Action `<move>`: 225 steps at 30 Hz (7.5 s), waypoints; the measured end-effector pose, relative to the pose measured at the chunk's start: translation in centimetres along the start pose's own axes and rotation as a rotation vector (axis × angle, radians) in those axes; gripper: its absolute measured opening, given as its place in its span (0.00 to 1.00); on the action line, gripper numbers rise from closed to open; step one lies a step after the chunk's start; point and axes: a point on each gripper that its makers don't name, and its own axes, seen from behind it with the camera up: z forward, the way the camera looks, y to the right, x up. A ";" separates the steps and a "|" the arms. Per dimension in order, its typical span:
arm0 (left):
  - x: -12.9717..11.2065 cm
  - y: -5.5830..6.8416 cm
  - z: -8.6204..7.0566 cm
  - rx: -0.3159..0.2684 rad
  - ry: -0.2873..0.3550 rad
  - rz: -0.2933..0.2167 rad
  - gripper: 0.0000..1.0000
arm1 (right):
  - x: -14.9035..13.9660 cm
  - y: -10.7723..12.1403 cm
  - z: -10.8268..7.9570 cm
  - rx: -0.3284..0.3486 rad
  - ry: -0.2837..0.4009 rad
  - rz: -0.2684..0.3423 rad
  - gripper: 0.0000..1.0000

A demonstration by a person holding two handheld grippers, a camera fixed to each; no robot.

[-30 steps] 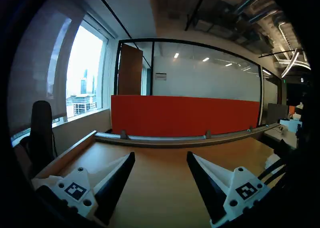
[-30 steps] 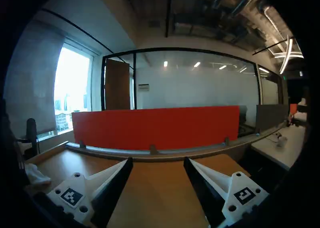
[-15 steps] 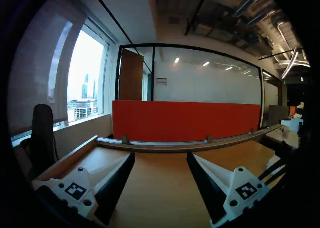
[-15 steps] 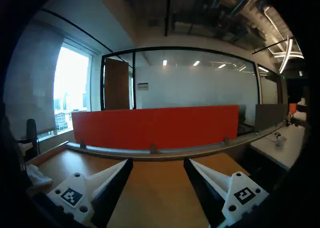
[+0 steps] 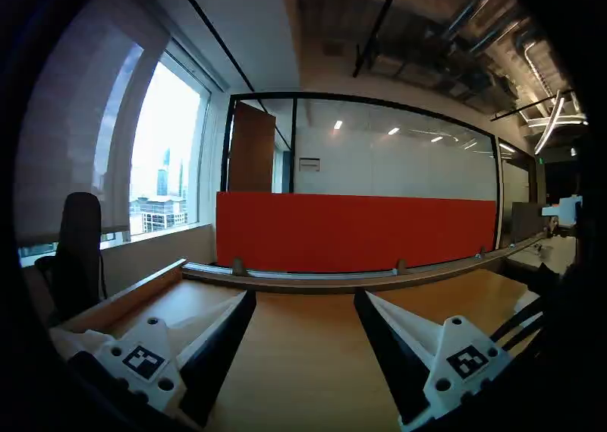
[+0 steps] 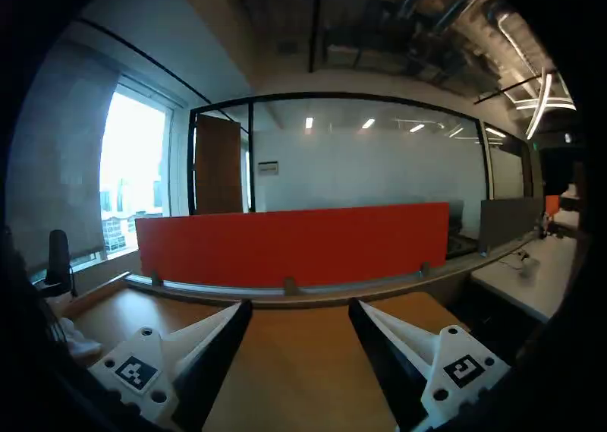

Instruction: Fold towel

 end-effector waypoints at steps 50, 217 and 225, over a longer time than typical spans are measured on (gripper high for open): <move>-13.3 -2.9 -0.2 0.036 0.005 0.042 0.96 | -2.5 -1.1 1.0 -0.040 0.062 -0.036 0.98; -14.8 -2.4 0.2 0.034 -0.011 0.040 0.96 | -21.3 4.1 1.8 -0.007 0.054 -0.055 0.99; -14.4 -2.4 0.1 0.034 -0.012 0.040 0.96 | -21.3 4.0 1.8 -0.007 0.054 -0.055 0.99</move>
